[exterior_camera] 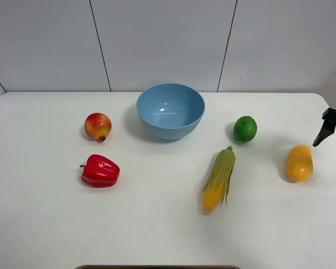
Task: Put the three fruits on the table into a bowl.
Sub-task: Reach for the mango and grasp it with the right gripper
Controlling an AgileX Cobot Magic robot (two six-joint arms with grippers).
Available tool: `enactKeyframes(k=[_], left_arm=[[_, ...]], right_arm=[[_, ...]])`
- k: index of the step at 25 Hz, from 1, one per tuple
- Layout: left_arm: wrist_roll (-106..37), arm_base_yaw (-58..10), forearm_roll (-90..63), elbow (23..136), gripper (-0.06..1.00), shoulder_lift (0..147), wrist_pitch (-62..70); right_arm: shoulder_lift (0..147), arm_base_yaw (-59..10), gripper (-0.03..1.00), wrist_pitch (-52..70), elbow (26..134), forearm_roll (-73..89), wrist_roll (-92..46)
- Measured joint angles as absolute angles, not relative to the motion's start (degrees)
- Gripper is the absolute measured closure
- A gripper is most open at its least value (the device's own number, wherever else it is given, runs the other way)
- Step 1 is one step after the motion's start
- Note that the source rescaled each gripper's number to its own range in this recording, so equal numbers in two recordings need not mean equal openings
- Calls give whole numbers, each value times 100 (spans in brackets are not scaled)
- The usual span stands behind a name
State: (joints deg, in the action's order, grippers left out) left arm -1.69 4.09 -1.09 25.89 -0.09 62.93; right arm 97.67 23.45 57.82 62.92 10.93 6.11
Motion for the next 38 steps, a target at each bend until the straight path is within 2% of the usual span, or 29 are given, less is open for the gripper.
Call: enactKeyframes(k=[19,36,38], left_arm=[[-169,409,-109,2589,-6,-9,6293],[-169,409,-109,2589,-6,-9,6293],[-169,409,-109,2589,-6,-9,6293]], right_arm=[[11082,1221,-3,5770,7219,417,1321],[11630,1196,-3,5563,7219,137,1360],[11708,1196,-1,5482,7219,125,1360]])
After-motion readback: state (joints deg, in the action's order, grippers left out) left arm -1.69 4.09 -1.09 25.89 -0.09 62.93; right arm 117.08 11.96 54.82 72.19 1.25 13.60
